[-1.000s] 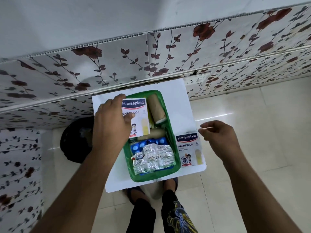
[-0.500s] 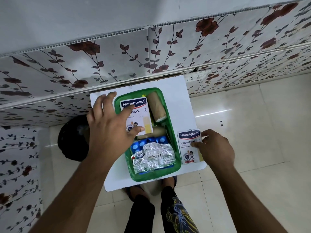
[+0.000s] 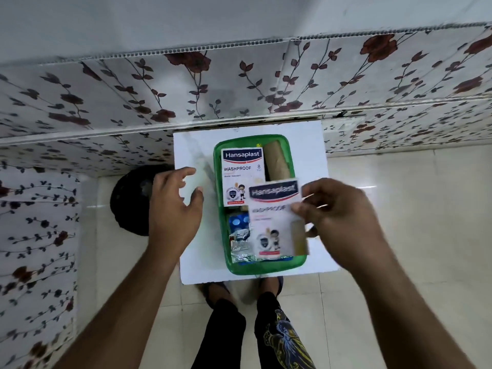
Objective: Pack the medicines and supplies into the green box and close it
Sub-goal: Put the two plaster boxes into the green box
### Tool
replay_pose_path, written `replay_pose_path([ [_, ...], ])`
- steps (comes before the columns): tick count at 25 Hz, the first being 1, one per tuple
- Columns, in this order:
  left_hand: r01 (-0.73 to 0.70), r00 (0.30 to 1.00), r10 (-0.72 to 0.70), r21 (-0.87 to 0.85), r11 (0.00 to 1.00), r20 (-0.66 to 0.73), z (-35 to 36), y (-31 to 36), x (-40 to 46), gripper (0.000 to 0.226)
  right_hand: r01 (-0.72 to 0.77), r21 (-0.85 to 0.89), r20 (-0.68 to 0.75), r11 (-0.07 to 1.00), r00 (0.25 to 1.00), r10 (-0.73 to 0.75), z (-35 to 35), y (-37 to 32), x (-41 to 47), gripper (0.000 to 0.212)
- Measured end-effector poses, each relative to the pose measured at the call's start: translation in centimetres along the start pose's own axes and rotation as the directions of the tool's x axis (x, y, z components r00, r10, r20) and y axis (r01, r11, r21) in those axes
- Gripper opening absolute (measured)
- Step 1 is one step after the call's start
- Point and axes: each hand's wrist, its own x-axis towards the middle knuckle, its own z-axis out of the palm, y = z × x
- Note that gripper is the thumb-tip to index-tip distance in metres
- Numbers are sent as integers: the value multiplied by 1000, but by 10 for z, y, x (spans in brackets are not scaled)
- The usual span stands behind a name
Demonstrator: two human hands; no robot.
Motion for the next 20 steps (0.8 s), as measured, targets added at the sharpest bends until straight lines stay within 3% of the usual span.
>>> replay_pose_path([
  [4, 58, 998, -59, 37, 998, 22, -3, -11, -6, 34, 77, -420, 97, 904, 994, -39, 45, 21, 3, 22],
  [7, 89, 995, -90, 37, 995, 44, -3, -16, -6, 33, 169, -574, 78, 801, 985, -152, 51, 23, -2, 32],
  [9, 90, 994, -92, 23, 996, 65, -2, -17, -8, 29, 227, -595, 63, 771, 970, -236, 51, 22, -7, 29],
  [11, 137, 985, -135, -15, 990, 105, 2, -17, -7, 23, 217, -577, -97, 787, 939, -331, 43, 23, -6, 26],
  [13, 221, 959, -221, 20, 975, 176, 9, -19, -4, 13, 135, -574, -175, 808, 943, -282, 29, 29, 4, 35],
  [16, 299, 889, -308, 78, 951, 339, 22, -18, 0, 6, 36, -583, 54, 812, 999, -5, 22, 43, 23, 39],
  [20, 298, 865, -340, 167, 940, 370, 32, -9, 4, 14, 156, -599, 106, 785, 988, -116, 30, 53, 33, 19],
])
